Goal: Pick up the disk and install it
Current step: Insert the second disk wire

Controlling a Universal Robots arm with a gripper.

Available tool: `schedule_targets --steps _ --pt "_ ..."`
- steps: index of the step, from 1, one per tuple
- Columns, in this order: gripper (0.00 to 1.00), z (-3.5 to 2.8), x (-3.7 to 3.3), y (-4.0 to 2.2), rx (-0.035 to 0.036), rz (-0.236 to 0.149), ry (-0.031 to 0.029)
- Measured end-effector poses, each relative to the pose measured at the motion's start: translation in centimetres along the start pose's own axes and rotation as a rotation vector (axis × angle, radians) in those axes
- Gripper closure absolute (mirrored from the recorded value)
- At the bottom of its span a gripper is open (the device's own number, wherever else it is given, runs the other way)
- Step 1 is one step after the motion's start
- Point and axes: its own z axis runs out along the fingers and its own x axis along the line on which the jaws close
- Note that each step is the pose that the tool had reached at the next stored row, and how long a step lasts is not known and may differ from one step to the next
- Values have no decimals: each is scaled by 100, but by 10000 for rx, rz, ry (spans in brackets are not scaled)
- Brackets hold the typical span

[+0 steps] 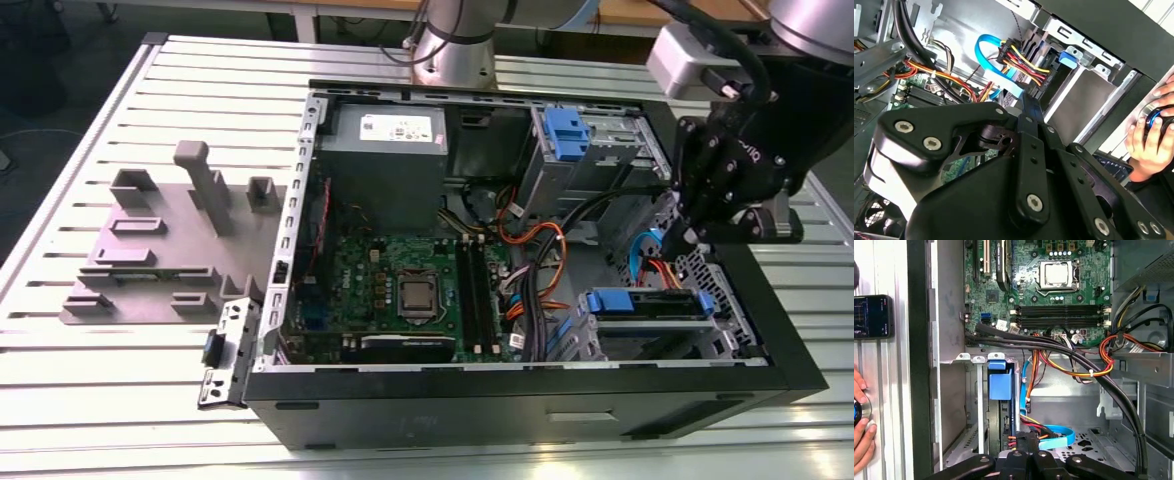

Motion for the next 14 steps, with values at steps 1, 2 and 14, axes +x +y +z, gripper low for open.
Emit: schedule_targets --steps 1,2,14 --pt "89 0 -7 -4 -21 -4 0" --pt "89 -1 -14 -8 -36 -9 1" --pt "83 29 -67 -31 -52 -61 1"
